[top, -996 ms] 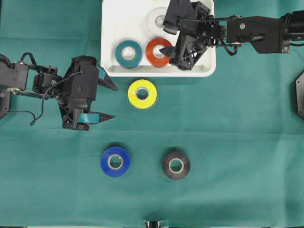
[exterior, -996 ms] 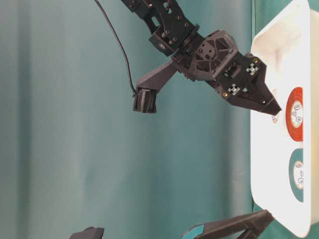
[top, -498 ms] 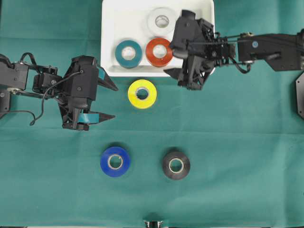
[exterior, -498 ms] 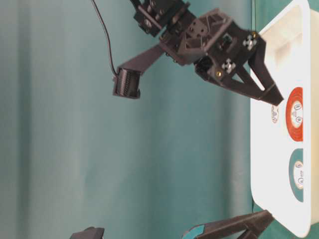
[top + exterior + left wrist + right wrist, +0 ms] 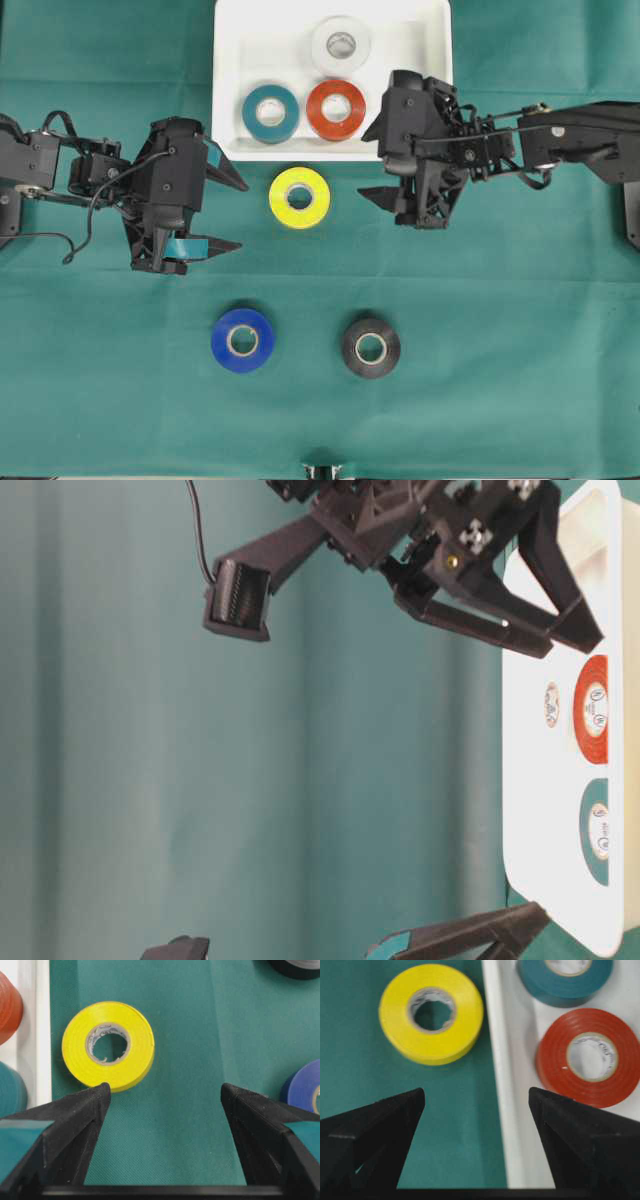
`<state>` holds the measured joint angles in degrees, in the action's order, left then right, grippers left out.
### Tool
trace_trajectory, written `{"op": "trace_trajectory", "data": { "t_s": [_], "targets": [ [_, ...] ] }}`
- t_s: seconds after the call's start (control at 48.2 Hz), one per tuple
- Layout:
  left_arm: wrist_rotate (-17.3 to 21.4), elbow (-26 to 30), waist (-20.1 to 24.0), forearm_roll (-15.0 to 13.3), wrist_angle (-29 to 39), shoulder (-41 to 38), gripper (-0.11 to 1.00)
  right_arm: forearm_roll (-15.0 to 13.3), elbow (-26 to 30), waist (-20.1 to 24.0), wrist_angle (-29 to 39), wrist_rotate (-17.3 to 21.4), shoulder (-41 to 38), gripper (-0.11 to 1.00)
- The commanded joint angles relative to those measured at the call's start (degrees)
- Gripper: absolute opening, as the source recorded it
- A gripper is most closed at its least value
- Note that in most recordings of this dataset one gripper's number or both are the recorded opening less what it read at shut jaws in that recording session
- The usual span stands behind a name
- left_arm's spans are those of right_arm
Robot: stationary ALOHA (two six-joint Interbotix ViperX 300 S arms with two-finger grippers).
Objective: Put the tape alternately from left to right into the white case.
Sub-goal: 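Withdraw the right gripper to the right of the yellow roll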
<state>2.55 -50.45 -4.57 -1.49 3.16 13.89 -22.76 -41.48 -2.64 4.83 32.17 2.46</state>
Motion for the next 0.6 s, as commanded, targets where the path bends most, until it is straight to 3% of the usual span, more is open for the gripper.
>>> {"op": "trace_trajectory", "data": {
  "t_s": [0.0,0.581],
  "targets": [
    [-0.1,0.6,-0.2,0.0,-0.2,0.6,0.92,-0.1,0.1,1.0,-0.4,0.1,2.1,0.84],
    [-0.1,0.6,-0.2,-0.1,-0.2,0.6,0.92,-0.1,-3.9,4.4,-0.9,0.1,5.6,0.84]
  ]
}}
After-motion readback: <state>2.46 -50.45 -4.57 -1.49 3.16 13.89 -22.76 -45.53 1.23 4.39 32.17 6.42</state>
